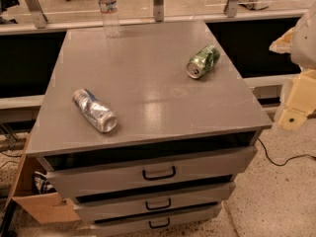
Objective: Pick redbull can
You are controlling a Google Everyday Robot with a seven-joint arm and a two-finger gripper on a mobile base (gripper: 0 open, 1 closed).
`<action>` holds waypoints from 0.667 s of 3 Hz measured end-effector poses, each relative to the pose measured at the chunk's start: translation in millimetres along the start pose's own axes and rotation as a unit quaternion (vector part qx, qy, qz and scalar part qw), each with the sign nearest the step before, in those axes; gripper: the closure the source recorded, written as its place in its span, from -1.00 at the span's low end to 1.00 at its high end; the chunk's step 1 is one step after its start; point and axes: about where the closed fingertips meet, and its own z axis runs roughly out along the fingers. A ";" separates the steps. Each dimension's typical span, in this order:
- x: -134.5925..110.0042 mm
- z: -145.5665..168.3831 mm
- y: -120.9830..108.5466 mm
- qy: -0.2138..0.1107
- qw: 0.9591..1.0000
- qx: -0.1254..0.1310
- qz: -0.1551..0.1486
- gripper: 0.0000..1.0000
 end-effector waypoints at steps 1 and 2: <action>0.0 0.0 0.0 0.000 1.000 0.000 0.000 -1.00; -30.6 17.1 -0.4 -0.032 0.999 -0.004 -0.015 -1.00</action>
Offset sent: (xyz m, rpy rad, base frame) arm 0.0346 0.0890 -0.0328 0.1527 -0.0168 0.1317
